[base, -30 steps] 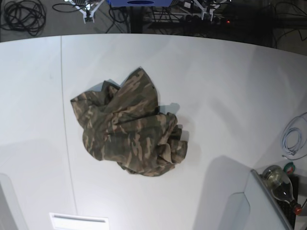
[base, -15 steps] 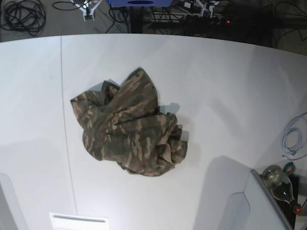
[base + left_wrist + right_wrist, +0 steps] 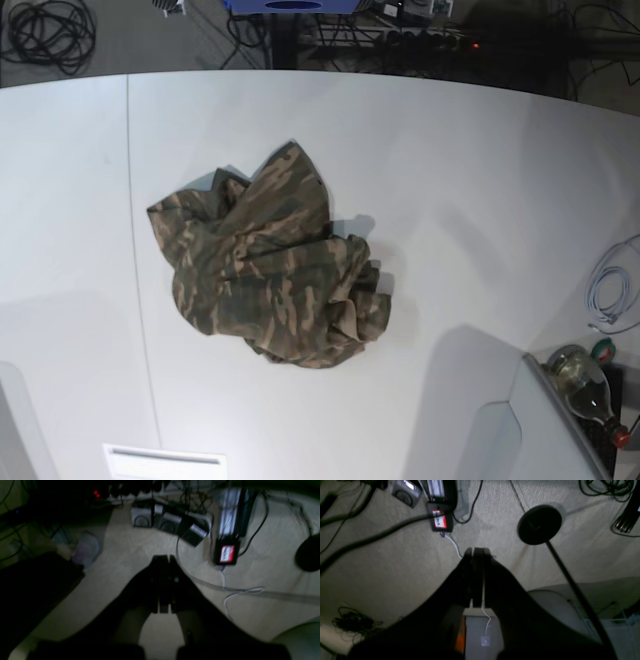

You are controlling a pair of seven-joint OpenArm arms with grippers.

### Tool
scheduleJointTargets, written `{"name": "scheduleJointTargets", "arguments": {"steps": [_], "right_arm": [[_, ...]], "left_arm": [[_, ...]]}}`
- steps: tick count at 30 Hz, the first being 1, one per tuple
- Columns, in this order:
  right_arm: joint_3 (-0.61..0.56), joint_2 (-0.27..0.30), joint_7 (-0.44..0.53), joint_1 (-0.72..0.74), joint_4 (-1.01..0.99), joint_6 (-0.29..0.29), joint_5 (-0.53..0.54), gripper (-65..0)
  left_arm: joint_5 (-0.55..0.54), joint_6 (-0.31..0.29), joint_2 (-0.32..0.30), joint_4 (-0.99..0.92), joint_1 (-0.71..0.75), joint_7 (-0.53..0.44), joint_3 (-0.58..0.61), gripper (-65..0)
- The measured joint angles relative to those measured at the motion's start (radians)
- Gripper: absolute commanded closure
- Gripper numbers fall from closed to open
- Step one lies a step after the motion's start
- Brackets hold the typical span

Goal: Layout the t-shirt on the table in an organized manner, then fold the t-shirt properly

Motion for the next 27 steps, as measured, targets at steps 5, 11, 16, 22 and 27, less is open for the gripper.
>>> {"name": "scheduleJointTargets", "arguments": {"steps": [5, 11, 16, 22, 27], "right_arm": [[0.002, -0.001, -0.125, -0.301, 0.365, 0.005, 0.000, -0.6], [0.139, -0.003, -0.248, -0.552, 0.847, 0.005, -0.003, -0.6], [0.201, -0.035, -0.269, -0.692, 1.151, 0.008, 0.000, -0.5], [0.264, -0.024, -0.278, -0.607, 1.418, 0.005, -0.001, -0.2], [0.255, -0.030, -0.344, -0.390, 1.481, 0.086, 0.002, -0.8]], "left_arm": [[-0.006, 0.000, -0.084, 0.403, 0.303, 0.014, -0.004, 0.0], [-0.127, -0.003, -0.170, 0.848, 0.556, 0.020, -0.008, 0.0], [-0.380, 0.013, -0.326, 1.112, 0.705, 0.019, -0.014, 0.0], [-0.447, -0.005, -0.373, 1.387, 0.713, 0.027, -0.076, 0.0], [-0.452, 0.001, -0.365, 1.479, 0.511, 0.234, -0.081, 0.0]]}}
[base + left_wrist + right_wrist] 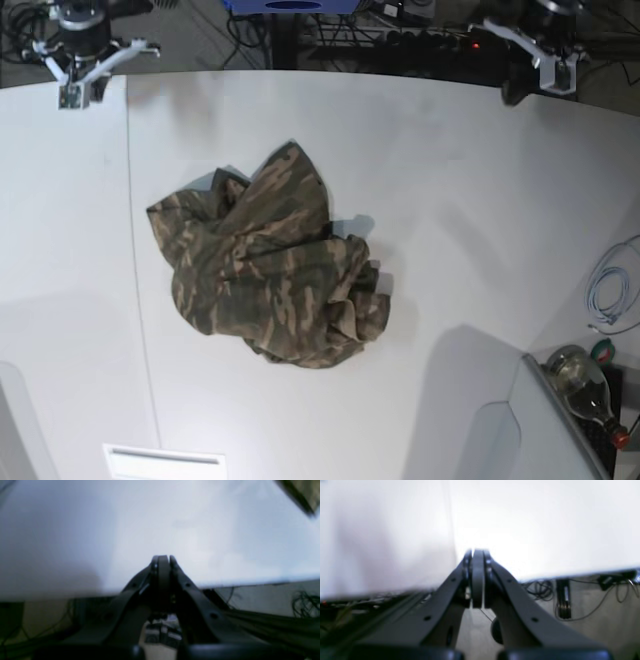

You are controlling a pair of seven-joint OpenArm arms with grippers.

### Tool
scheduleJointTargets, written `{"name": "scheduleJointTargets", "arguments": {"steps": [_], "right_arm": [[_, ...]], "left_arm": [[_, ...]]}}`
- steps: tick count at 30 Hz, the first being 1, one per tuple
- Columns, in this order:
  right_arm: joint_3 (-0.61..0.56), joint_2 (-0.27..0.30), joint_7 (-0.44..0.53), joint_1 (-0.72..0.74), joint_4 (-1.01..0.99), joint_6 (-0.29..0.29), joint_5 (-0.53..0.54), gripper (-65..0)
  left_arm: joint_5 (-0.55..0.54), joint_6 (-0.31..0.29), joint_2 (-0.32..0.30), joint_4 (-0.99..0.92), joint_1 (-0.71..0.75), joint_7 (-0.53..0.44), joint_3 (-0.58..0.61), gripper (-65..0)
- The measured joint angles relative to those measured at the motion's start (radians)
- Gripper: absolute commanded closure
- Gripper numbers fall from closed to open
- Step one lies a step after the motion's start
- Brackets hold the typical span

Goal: Layout the t-shirt on the table in an organized manner, then fold the t-shirt properly
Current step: 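Lower both grippers onto the crumpled camouflage shirt and grasp its edges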

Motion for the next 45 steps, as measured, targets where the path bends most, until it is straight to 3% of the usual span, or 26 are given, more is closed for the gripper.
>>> {"name": "scheduleJointTargets", "arguments": {"steps": [2, 4, 6, 8, 9, 13, 15, 18, 25, 26, 28, 31, 36, 39, 43, 45], "right_arm": [[0.000, -0.006, -0.126, 0.110, -0.015, 0.083, -0.003, -0.8], [0.000, -0.029, -0.212, 0.225, -0.013, 0.174, -0.006, -0.8], [0.003, -0.085, -0.222, 0.308, 0.000, 0.252, -0.003, -1.1], [-0.014, -0.112, -0.294, 0.362, -0.001, 0.324, 0.002, -5.3], [-0.035, -0.114, -0.325, 0.372, -0.001, 0.333, 0.009, -8.7], [-0.163, -0.099, -0.436, 0.390, 0.032, 0.320, -0.007, -30.2], [-0.230, -0.098, -0.414, 0.380, 0.051, 0.318, 0.071, -37.4], [-0.290, -0.104, -0.426, 0.377, 0.040, 0.326, 0.153, -42.9], [-0.332, -0.097, -0.428, 0.407, -0.071, 0.318, 0.149, -43.2], [-0.332, -0.098, -0.427, 0.424, -0.099, 0.312, 0.153, -43.2], [-0.332, -0.100, -0.375, 0.457, -0.160, 0.253, 0.159, -43.2], [-0.335, -0.097, -0.315, 0.484, -0.224, 0.175, 0.188, -43.2], [-0.333, -0.099, -0.309, 0.549, -0.323, 0.125, 0.253, -43.2], [-0.346, -0.096, -0.306, 0.525, -0.244, 0.113, 0.248, -43.1], [-0.497, -0.074, -0.274, 0.484, -0.082, 0.072, 0.208, -43.2], [-0.609, -0.072, -0.274, 0.531, -0.087, -0.024, 0.125, -43.7]], "left_arm": [[-0.003, 0.009, 0.029, 0.021, -0.120, 0.142, -0.007, 0.0], [0.005, 0.010, 0.101, 0.035, -0.227, 0.272, -0.032, 0.0], [-0.008, -0.019, 0.172, 0.030, -0.301, 0.402, -0.070, 0.0], [-0.002, 0.000, 0.230, 0.021, -0.352, 0.482, -0.136, 0.0], [0.006, 0.013, 0.240, 0.020, -0.371, 0.518, -0.165, 0.0], [0.013, 0.013, 0.231, 0.018, -0.432, 0.576, -0.203, 0.0], [-0.008, -0.006, 0.222, 0.026, -0.418, 0.580, -0.197, 0.0], [0.006, 0.002, 0.195, 0.016, -0.377, 0.588, -0.202, 0.0], [0.005, 0.000, 0.197, -0.079, -0.333, 0.517, -0.307, 0.0], [0.009, 0.013, 0.195, -0.095, -0.332, 0.514, -0.319, -3.5], [0.011, 0.013, 0.196, -0.105, -0.334, 0.497, -0.338, -10.4], [0.005, 0.000, 0.196, -0.096, -0.364, 0.497, -0.342, -15.1], [0.101, 0.008, 0.169, -0.101, -0.423, 0.496, -0.334, -20.4], [0.104, -0.002, 0.173, -0.122, -0.435, 0.492, -0.333, -21.9], [0.108, 0.000, 0.174, -0.137, -0.429, 0.497, -0.340, -21.6], [0.108, -0.001, 0.171, -0.136, -0.428, 0.492, -0.341, -21.6]]}}
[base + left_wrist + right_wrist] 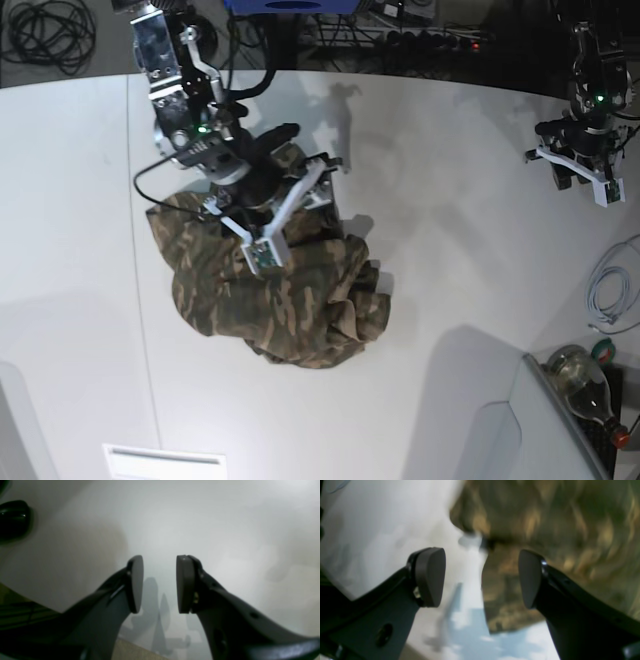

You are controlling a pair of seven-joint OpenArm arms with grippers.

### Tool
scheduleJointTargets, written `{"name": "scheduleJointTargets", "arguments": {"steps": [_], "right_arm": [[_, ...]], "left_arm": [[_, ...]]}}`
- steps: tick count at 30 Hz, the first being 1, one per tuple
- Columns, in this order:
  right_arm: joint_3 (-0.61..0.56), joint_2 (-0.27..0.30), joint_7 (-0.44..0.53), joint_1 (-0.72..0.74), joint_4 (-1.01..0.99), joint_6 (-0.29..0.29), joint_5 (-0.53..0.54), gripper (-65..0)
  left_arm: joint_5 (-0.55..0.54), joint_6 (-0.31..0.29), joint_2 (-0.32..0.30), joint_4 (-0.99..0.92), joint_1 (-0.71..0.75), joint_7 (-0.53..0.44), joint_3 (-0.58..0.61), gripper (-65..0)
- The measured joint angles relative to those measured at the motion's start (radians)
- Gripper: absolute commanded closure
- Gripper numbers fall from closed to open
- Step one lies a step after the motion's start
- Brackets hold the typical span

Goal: Layout the t-shirt on the table in an organized manner, then fold the t-shirt properly
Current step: 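Lower both grippers onto the crumpled camouflage shirt and grasp its edges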

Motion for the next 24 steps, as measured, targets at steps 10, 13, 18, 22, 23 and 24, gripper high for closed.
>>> {"name": "scheduleJointTargets", "arguments": {"steps": [10, 13, 18, 22, 23, 24], "right_arm": [[-0.241, -0.021, 0.027, 0.175, -0.253, -0.212, -0.045, -43.5], [-0.259, -0.032, 0.092, 0.217, -0.320, -0.257, -0.045, -43.8], [-0.260, -0.033, 0.095, 0.275, -0.424, -0.291, 0.034, -43.4], [-0.262, -0.036, 0.098, 0.314, -0.465, -0.292, 0.074, -34.4], [-0.262, -0.036, 0.100, 0.315, -0.465, -0.292, 0.074, -24.8], [-0.262, -0.036, 0.100, 0.314, -0.458, -0.292, 0.074, -14.0]], "left_arm": [[0.003, 0.000, 0.001, 0.006, 0.003, 0.000, 0.000, -21.4], [0.003, 0.000, 0.002, 0.006, 0.003, 0.000, 0.000, -21.4], [0.003, 0.000, 0.003, 0.006, 0.003, 0.001, 0.000, -21.4], [0.003, 0.000, 0.003, 0.006, 0.003, 0.001, 0.000, -21.4], [0.003, 0.000, 0.002, 0.006, 0.003, 0.001, 0.000, -21.4], [0.003, 0.000, 0.002, 0.006, 0.003, 0.000, 0.000, -21.4]]}}
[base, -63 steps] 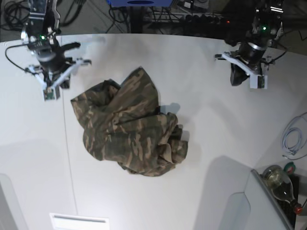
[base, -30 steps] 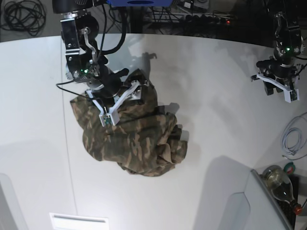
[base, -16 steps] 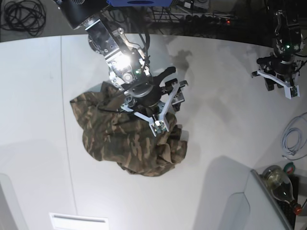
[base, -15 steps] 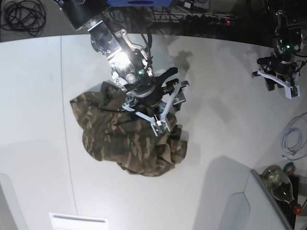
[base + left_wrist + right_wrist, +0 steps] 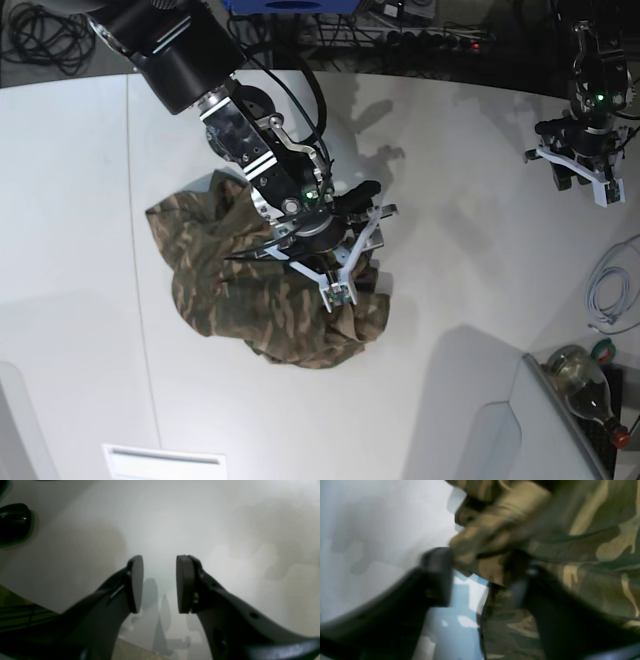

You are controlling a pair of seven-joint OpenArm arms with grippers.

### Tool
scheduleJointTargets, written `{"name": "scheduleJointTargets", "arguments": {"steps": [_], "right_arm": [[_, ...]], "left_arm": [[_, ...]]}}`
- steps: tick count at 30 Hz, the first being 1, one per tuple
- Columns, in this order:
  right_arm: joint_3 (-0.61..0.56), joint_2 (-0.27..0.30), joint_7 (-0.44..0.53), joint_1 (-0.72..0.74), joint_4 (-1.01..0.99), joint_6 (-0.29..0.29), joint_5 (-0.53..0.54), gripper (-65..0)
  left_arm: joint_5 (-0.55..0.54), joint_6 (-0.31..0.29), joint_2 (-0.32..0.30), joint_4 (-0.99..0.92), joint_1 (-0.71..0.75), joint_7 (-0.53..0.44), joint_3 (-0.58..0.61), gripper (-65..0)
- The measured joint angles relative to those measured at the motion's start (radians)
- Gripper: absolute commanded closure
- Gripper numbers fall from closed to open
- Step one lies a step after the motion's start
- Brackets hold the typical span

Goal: Layout the t-shirt on the table in an organized manner, then fold the t-shirt properly
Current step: 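Lower both grippers onto the crumpled camouflage shirt and grasp its edges, then lift the shirt with both grippers and shake it out flat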

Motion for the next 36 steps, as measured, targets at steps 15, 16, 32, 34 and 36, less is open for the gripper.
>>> {"name": "scheduleJointTargets", "arguments": {"steps": [15, 16, 32, 34, 36], "right_arm": [[0.009, 0.214, -0.142, -0.249, 0.447, -0.012, -0.005, -0.2], [0.007, 0.215, -0.142, -0.252, 0.449, -0.009, 0.004, -0.2], [0.182, 0.340, -0.189, -0.441, 0.687, -0.010, 0.003, -0.2], [0.223, 0.354, -0.186, -0.478, 0.694, -0.010, 0.003, -0.2], [0.282, 0.381, -0.194, -0.508, 0.695, -0.007, 0.005, -0.2]], "left_arm": [[0.126, -0.003, -0.030, -0.009, -0.229, -0.002, 0.527, -21.2], [0.151, 0.002, -0.032, -0.020, -0.269, -0.002, 0.617, -21.2], [0.151, -0.031, 0.169, -0.739, -0.773, -0.174, 1.030, -21.1], [0.148, -0.003, 0.186, -0.794, -0.781, -0.247, 1.023, -21.1], [0.149, 0.012, 0.179, -0.789, -0.778, -0.246, 0.999, -21.1]]}}
